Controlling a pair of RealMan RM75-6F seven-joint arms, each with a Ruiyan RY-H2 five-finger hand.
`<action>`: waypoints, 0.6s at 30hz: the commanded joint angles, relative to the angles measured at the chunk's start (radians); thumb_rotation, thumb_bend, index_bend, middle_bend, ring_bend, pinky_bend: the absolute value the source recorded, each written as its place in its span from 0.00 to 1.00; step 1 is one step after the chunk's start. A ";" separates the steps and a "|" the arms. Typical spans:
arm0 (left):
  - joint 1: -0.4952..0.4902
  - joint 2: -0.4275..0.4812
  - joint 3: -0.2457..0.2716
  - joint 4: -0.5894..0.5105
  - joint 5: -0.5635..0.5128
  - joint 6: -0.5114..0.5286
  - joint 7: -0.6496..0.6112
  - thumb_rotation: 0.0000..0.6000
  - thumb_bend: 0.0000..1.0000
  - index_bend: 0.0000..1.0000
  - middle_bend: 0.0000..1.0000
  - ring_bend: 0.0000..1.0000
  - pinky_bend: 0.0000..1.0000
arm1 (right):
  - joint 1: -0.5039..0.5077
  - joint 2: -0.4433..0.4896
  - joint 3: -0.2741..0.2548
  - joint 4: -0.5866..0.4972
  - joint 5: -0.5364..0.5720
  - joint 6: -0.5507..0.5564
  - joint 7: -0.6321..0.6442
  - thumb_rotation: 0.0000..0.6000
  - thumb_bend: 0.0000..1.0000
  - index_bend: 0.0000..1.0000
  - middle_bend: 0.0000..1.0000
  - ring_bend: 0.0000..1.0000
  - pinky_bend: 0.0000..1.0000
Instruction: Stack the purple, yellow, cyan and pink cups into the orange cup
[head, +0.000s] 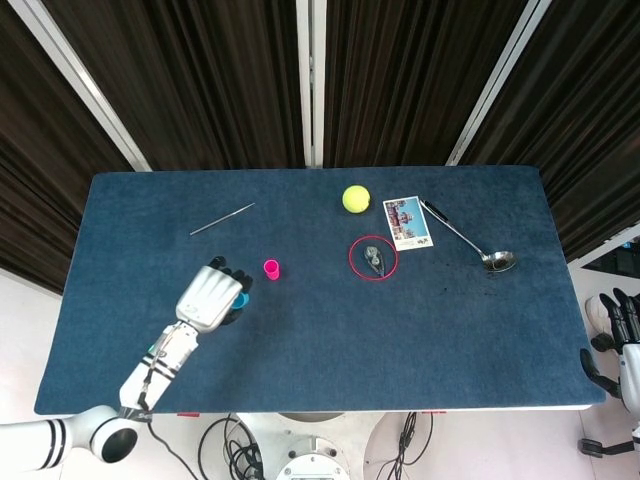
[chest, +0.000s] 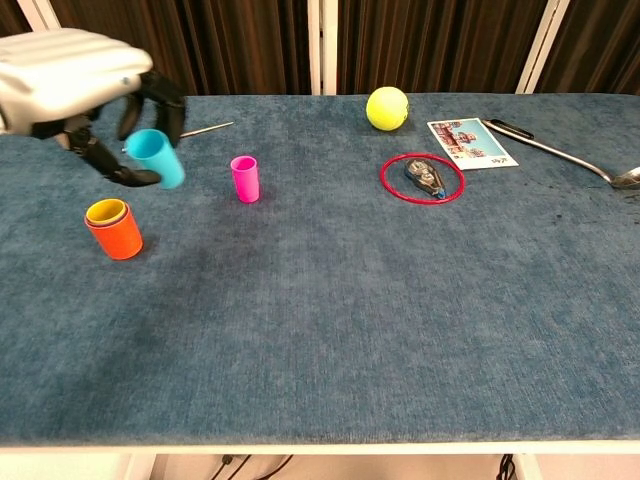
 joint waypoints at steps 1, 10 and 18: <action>0.025 0.028 0.016 0.001 -0.036 -0.006 -0.014 1.00 0.29 0.54 0.54 0.58 0.30 | 0.001 0.001 0.002 -0.005 -0.001 0.002 -0.004 1.00 0.31 0.00 0.00 0.00 0.00; 0.046 0.015 0.056 0.090 -0.009 -0.026 -0.060 1.00 0.29 0.54 0.54 0.58 0.30 | 0.007 0.009 0.002 -0.040 -0.017 0.006 -0.039 1.00 0.31 0.00 0.00 0.00 0.00; 0.057 0.029 0.056 0.083 -0.003 -0.033 -0.101 1.00 0.29 0.54 0.54 0.58 0.30 | 0.010 0.003 -0.003 -0.040 -0.014 -0.005 -0.049 1.00 0.31 0.00 0.00 0.00 0.00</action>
